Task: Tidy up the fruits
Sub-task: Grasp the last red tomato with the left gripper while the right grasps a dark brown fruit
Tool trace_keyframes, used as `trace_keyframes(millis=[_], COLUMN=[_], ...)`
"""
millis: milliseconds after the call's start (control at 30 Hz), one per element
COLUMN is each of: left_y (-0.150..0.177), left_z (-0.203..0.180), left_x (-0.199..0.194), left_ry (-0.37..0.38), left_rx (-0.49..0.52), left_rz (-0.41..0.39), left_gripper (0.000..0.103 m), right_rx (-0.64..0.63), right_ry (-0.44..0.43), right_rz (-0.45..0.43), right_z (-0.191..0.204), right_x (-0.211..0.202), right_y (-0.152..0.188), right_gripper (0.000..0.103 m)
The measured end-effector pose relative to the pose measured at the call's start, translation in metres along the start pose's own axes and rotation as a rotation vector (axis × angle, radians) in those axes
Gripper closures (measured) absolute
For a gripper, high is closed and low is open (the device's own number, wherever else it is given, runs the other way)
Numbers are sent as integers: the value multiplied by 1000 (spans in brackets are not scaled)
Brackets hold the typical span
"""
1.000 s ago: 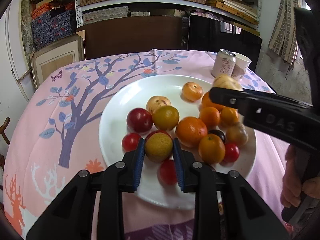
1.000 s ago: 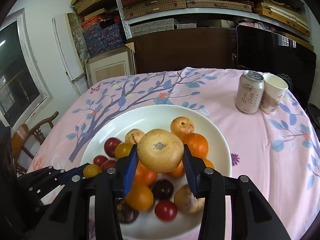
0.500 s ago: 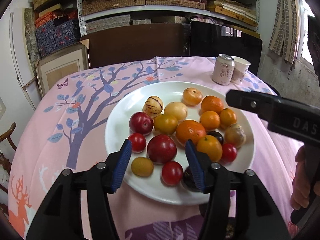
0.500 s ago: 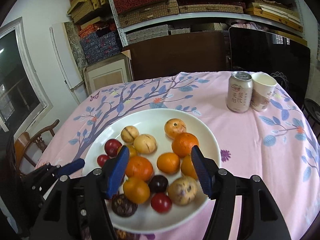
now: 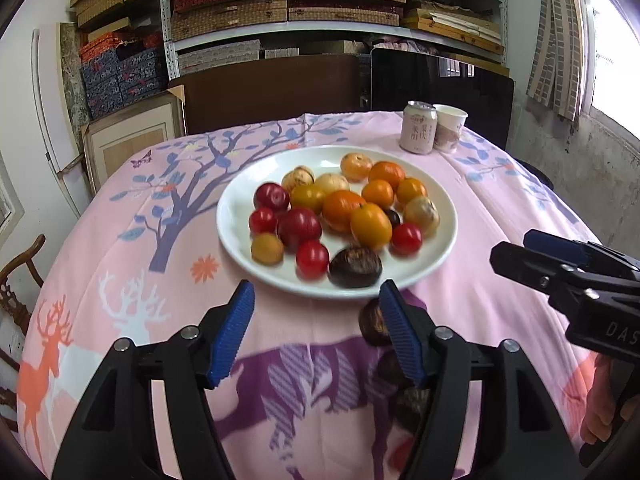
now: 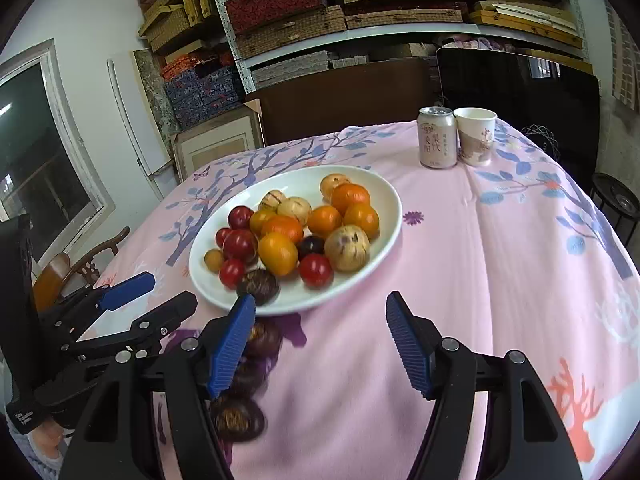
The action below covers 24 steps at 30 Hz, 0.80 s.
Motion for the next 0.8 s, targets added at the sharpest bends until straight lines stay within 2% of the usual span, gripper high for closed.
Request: trace_keyframes(millis=[200,333,467,600,667,767,800], left_y=[39,64,70,77,77,80,81], left_z=[-16,-31,-49,-66,-68,-68,-69], left_x=[-13,-24,-32,-26,-22,-15,-14], left_ry=[44,106,155,206,241,278,290], left_rx=[14,48,98,142,133,110,104], left_rz=[43,62,52,87,103,136,143], left_gripper=[36,36,36,37,53,70,71], right_rx=[25,65,74,58,53,46,43], right_ry=[-2,-5,-15,-22,-29,-34,-35], right_rz=[11,16,3,7,9,14,18], right_z=[-16,-27,-27,-23,-22,-20,-18], right_x=[-11,-15,-19,-20,-20,-20,-19], right_y=[25,29,29,31,31,32,33], right_gripper=[29,29,28,28,28,28,28])
Point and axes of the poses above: each gripper's, at about its wrist camera, not at the fingertips, and x roughly the way its jaws point, z to its left, y to its underside, the point moved 7 cm from there along x, roughly the way its jaws point, and after that the axes turned 9 degrees about x, right-handed, at the moved point
